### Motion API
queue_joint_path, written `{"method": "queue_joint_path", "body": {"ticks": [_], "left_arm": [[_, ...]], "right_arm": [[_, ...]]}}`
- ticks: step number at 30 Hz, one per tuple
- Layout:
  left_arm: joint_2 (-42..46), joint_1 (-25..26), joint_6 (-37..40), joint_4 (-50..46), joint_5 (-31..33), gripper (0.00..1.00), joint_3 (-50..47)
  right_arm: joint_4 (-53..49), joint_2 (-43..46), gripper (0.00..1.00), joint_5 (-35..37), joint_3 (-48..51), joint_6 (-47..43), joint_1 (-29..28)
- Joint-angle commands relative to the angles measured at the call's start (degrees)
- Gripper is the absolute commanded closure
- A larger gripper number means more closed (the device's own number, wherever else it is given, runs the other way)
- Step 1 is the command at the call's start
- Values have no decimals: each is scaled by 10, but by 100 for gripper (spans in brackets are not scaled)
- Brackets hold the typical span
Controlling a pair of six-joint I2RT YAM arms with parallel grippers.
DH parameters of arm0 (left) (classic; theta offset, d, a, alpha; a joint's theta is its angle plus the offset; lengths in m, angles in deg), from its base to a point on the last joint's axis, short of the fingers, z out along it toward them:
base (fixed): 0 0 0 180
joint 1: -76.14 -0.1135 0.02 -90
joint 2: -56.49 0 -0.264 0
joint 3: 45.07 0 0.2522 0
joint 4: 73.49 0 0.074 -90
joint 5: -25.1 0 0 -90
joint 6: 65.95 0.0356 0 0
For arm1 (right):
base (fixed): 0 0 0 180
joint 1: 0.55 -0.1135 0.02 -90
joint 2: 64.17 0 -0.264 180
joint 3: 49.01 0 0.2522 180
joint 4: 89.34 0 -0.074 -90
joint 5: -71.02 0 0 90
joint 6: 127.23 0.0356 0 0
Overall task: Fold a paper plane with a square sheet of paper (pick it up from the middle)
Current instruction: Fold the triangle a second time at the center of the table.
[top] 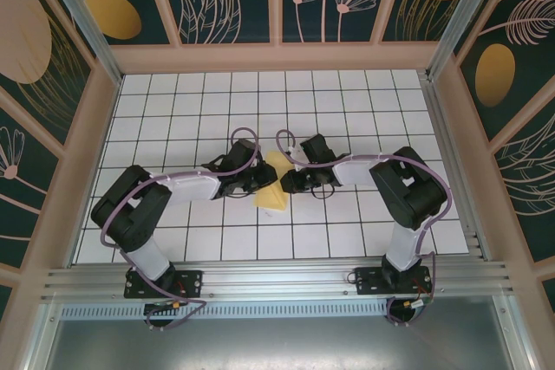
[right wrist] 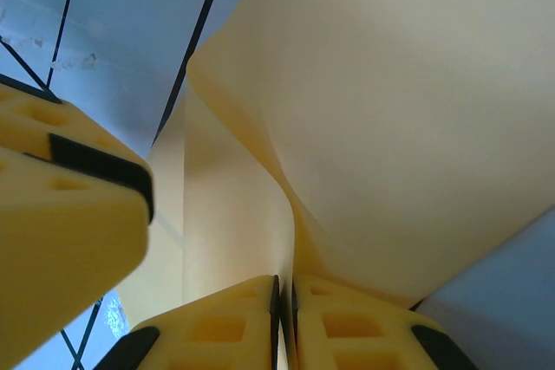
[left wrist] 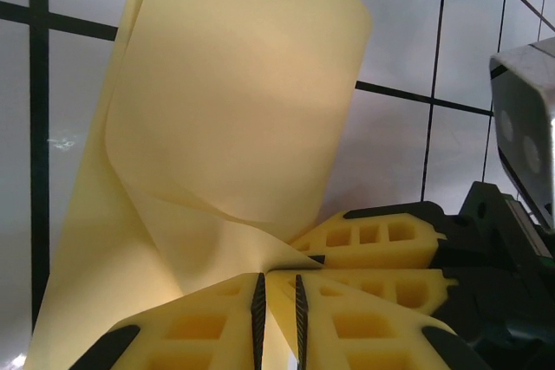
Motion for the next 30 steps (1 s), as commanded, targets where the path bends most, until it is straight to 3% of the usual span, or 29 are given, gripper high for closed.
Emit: {"method": "queue_joint_path", "body": {"ticks": [1, 30], "left_arm": [[-9, -2, -16, 29, -7, 81, -2], [-35, -3, 7, 12, 12, 81, -33]], "right_arm": [[7, -18, 84, 9, 11, 7, -1], [31, 24, 73, -28, 18, 39, 9]]}}
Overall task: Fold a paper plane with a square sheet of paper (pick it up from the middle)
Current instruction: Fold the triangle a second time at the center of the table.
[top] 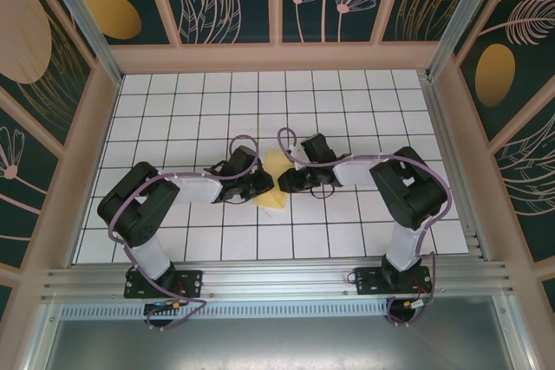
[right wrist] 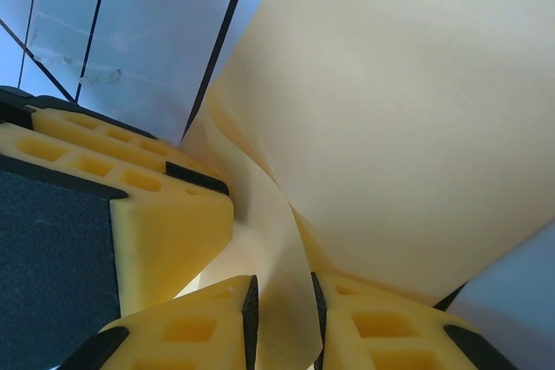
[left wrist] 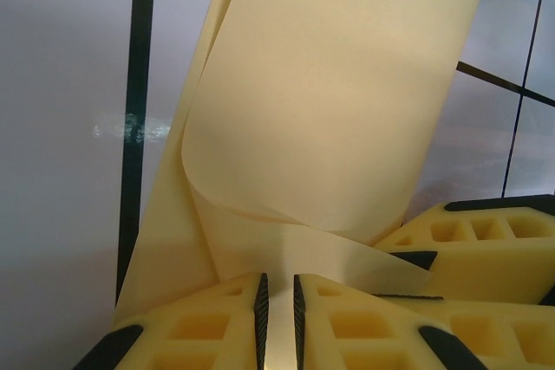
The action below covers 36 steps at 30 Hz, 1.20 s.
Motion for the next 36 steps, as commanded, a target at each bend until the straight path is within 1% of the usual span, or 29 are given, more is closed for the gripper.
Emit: {"method": "queue_joint_path", "body": {"ticks": [1, 4, 8, 9, 12, 15, 17, 21, 24, 30, 36], "left_arm": [[-11, -3, 13, -3, -1, 81, -4], [-9, -3, 14, 4, -9, 80, -5], [9, -2, 18, 29, -35, 73, -10], [31, -3, 18, 38, -40, 71, -12], [58, -3, 18, 45, -46, 64, -18], [79, -3, 14, 52, -61, 63, -32], [94, -3, 9, 55, -64, 65, -47], [118, -3, 2, 53, -63, 75, -85], [125, -2, -1, 55, -73, 80, -109], [111, -3, 4, 46, -75, 82, -129], [84, -2, 24, 7, -51, 85, -124]], "right_arm": [[12, 23, 73, -7, 14, 11, 8], [13, 21, 79, -12, 13, 11, 16], [14, 3, 87, -15, 11, 9, 16], [18, -2, 89, -16, 13, 10, 16], [23, -9, 91, -16, 16, 10, 16], [16, -10, 92, -4, 16, 4, 15], [14, -8, 92, 4, 17, 2, 15], [13, -9, 92, 2, 14, 0, 14], [11, -9, 93, 2, 10, -2, 13], [10, -2, 92, 3, 4, -2, 12], [-5, 4, 92, 6, -9, -14, 12]]}}
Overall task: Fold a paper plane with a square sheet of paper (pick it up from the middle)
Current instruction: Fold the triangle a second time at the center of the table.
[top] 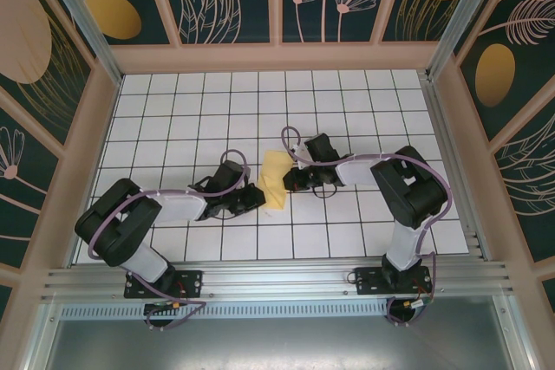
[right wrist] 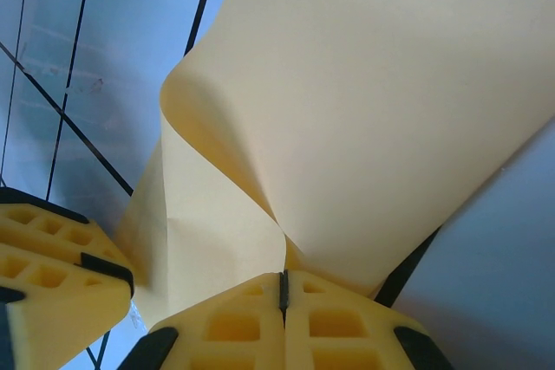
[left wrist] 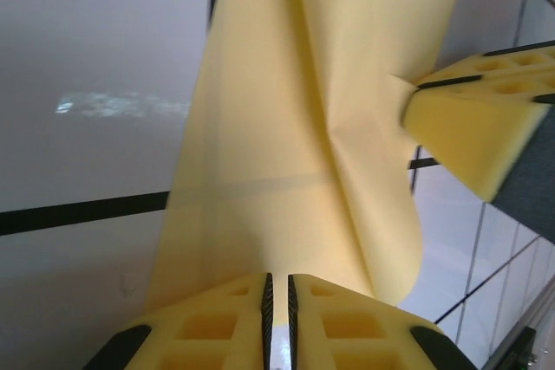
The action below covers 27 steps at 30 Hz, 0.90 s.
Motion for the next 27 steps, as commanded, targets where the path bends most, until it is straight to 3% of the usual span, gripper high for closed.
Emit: {"method": "queue_joint_path", "body": {"ticks": [1, 17, 27], "left_arm": [[-10, -2, 22, -37, 17, 85, 2], [-7, -2, 30, -44, 21, 84, 6], [49, -3, 23, -42, 18, 78, 58]], "right_arm": [[-16, 6, 93, 11, -19, -23, -2], [-33, -16, 92, 31, -25, -36, -5], [-45, -30, 92, 48, -27, -40, -11]]}}
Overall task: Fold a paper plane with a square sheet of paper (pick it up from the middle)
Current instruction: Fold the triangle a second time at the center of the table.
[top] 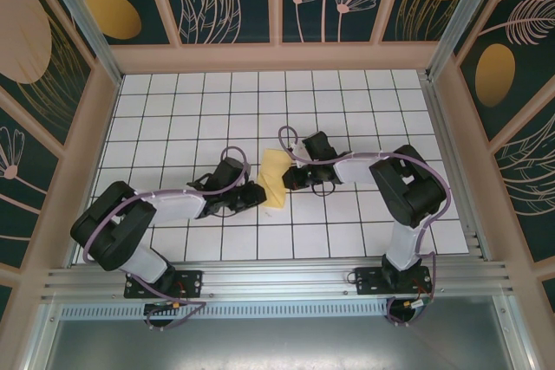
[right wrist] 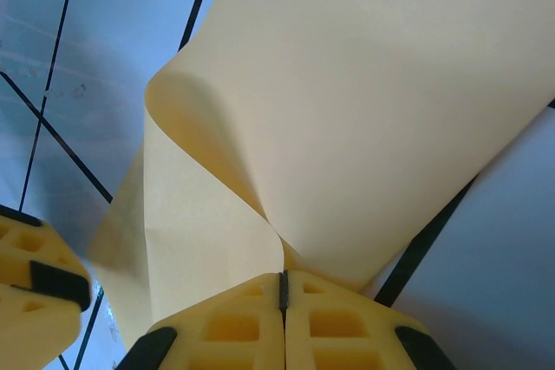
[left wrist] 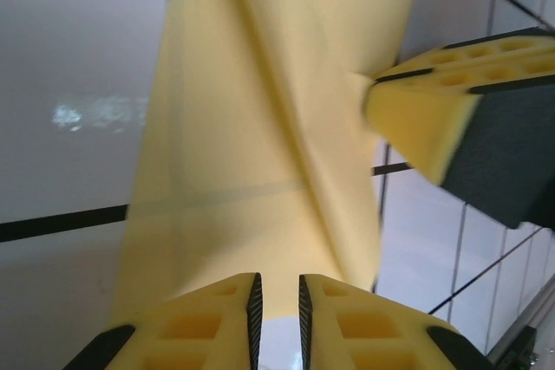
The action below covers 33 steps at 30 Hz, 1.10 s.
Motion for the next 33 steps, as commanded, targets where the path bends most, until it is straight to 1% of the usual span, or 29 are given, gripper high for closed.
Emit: {"method": "queue_joint_path", "body": {"ticks": [1, 4, 8, 13, 19, 20, 26, 33], "left_arm": [[21, -2, 5, -7, 12, 78, 42], [3, -3, 5, -8, 18, 78, 72], [-42, -2, 1, -20, 40, 81, 116], [-79, -5, -7, -18, 56, 84, 141], [-107, -6, -6, -8, 73, 85, 134], [-123, -7, -5, -6, 77, 85, 132], [-147, -6, -14, 10, 89, 86, 104], [-142, -6, -26, 40, 81, 84, 69]], "right_arm": [[-23, -22, 92, 23, -6, -12, -7], [-22, -22, 92, 26, -6, -10, -7], [-20, -23, 92, 25, -4, -8, -7], [-16, -21, 92, 23, -1, -5, -7], [-13, -21, 92, 23, 3, -4, -7], [-12, -22, 92, 23, 3, -3, -7], [-10, -26, 92, 26, 3, -2, -7], [-9, -30, 92, 28, 2, 3, -9]]}}
